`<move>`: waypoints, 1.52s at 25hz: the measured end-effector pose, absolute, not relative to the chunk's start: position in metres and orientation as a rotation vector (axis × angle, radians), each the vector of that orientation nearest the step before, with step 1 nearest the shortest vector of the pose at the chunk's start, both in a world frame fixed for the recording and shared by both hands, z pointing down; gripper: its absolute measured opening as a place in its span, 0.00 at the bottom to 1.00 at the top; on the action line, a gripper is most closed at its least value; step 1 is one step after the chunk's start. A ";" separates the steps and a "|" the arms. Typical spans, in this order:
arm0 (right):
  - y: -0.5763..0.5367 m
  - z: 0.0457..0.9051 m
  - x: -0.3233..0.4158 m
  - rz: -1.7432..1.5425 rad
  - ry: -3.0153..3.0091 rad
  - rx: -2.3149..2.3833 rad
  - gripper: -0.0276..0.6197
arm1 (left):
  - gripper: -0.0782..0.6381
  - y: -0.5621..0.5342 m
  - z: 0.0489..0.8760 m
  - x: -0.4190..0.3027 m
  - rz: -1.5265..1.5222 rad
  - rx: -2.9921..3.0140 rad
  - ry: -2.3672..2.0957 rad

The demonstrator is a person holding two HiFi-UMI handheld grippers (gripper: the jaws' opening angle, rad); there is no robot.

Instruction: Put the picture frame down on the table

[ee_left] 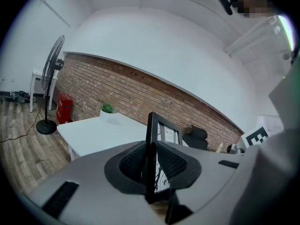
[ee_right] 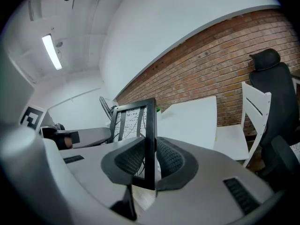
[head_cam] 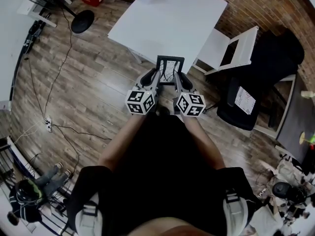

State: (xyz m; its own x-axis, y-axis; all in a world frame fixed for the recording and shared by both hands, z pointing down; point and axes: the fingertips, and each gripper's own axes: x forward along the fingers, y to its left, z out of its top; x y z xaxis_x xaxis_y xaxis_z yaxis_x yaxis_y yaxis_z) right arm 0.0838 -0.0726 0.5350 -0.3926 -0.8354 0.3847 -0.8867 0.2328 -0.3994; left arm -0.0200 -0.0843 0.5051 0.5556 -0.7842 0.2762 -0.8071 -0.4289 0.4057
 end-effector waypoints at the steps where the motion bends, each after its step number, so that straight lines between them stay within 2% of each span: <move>1: -0.078 0.535 0.083 0.874 -2.392 1.679 0.15 | 0.22 -0.090 0.506 -0.021 0.065 2.296 -1.277; 38: -0.192 0.629 0.100 0.968 -2.158 1.694 0.15 | 0.22 -0.219 0.613 -0.001 0.268 2.168 -1.116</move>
